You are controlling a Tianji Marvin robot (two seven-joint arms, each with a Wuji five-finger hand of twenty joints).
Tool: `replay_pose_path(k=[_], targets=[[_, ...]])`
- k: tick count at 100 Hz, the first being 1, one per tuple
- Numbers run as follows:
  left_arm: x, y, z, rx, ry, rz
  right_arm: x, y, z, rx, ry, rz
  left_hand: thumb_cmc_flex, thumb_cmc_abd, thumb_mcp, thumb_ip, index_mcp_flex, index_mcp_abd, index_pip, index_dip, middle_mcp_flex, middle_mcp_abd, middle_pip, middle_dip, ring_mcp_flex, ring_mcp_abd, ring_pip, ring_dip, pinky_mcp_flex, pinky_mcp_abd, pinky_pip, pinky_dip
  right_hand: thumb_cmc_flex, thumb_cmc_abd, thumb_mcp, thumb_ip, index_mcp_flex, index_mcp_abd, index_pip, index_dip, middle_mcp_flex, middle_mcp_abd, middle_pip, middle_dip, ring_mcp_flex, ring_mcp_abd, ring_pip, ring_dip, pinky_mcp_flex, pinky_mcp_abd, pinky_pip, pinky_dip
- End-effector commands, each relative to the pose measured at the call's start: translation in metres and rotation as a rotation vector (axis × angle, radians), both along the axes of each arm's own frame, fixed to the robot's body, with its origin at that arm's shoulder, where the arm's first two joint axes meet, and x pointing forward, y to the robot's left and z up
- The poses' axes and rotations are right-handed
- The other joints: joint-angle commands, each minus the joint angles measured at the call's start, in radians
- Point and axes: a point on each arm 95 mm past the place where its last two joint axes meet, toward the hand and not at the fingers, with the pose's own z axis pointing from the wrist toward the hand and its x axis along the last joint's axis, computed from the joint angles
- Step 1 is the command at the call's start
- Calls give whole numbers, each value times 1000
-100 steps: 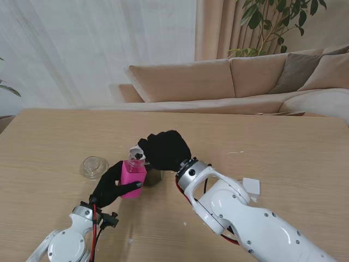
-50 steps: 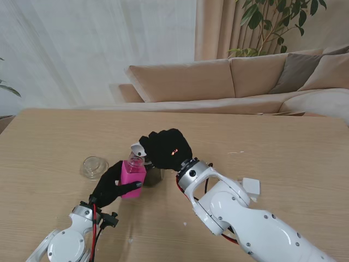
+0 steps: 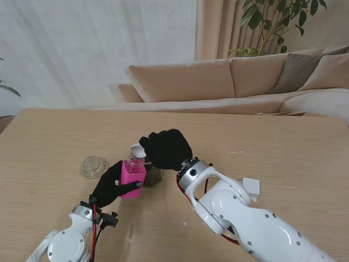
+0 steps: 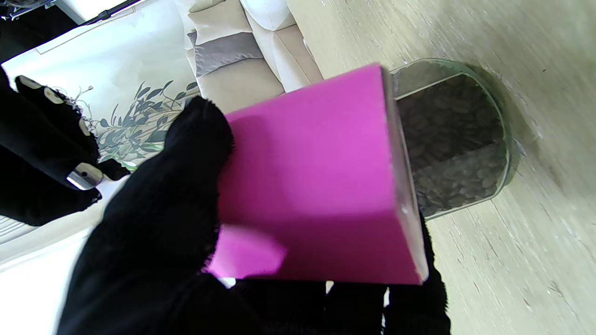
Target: Portion coffee beans from the glass jar into the coffee jar
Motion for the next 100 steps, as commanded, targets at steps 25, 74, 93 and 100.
replay_pose_path(k=[25, 74, 93, 100], targets=[[-4, 2, 0, -5, -14, -21, 8, -5, 2, 38, 38, -57, 157, 150, 111, 42, 46, -118, 134, 46, 32, -83, 108, 36, -22, -10, 8, 16, -6, -3, 10, 15, 32, 28, 10, 28, -12, -28, 7, 13, 16, 21, 4, 17, 24, -16, 36, 9, 46, -144, 311, -14], [-18, 25, 5, 49, -102, -59, 60, -18, -22, 55, 172, -128, 158, 150, 105, 42, 49, -120, 134, 45, 34, -85, 102, 37, -18, -10, 6, 15, -3, 1, 12, 16, 30, 27, 12, 25, -13, -28, 10, 14, 17, 20, 8, 17, 27, -15, 38, 10, 50, -138, 311, -12], [-18, 28, 5, 66, -128, -29, 81, -17, -33, 36, 203, -132, 160, 152, 103, 42, 49, -119, 131, 44, 33, -82, 102, 37, -20, -8, 6, 15, -5, 1, 12, 15, 29, 28, 12, 24, -15, -30, 11, 14, 15, 17, 9, 17, 26, -17, 38, 9, 50, -137, 311, -11], [-18, 29, 6, 67, -136, -20, 86, -16, -35, 28, 209, -132, 162, 153, 104, 43, 49, -118, 130, 44, 33, -79, 102, 37, -20, -7, 6, 15, -6, 2, 12, 15, 28, 28, 12, 24, -16, -31, 12, 14, 15, 17, 9, 17, 26, -17, 38, 9, 50, -137, 311, -11]])
